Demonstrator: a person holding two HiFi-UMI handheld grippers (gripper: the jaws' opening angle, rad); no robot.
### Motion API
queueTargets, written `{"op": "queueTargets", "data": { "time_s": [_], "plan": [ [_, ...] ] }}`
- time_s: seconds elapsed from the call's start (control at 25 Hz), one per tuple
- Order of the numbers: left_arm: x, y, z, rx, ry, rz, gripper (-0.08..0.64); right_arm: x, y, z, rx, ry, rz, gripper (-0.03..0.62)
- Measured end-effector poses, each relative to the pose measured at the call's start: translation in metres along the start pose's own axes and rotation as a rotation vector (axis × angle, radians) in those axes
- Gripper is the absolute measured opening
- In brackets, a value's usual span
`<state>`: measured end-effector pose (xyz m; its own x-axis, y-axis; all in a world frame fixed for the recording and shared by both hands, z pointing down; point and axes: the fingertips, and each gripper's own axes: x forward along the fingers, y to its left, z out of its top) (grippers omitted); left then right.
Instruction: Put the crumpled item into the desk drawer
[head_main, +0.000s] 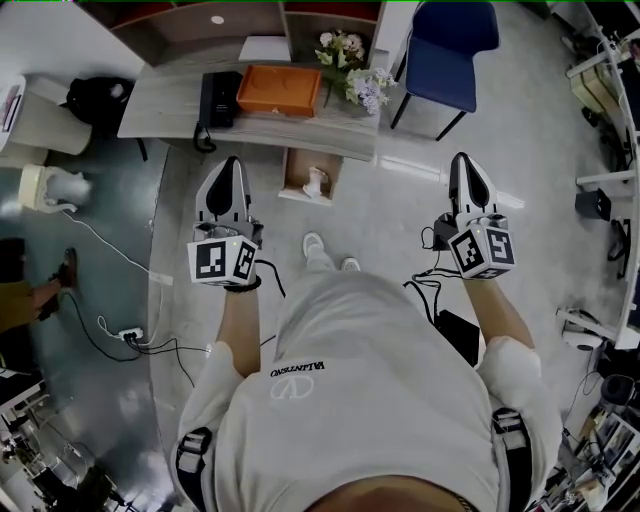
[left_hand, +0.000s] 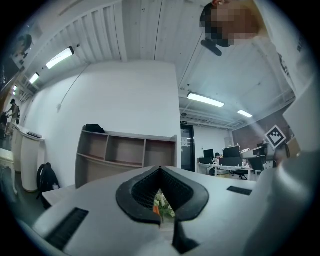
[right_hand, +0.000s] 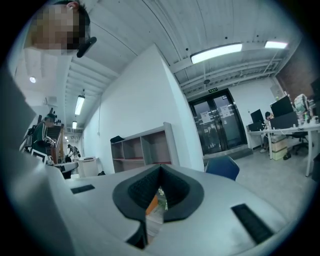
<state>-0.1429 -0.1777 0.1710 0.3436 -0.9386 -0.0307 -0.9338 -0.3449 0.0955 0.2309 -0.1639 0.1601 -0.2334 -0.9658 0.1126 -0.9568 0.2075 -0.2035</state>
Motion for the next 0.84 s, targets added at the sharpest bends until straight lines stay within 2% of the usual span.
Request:
{"op": "queueTargets", "data": {
  "time_s": [0.84],
  "plan": [
    [-0.010,-0.005,-0.002,-0.005,0.000,-0.013,-0.002,-0.009,0.011,0.002,-0.002,-0.013,0.008,-0.003]
  ]
}}
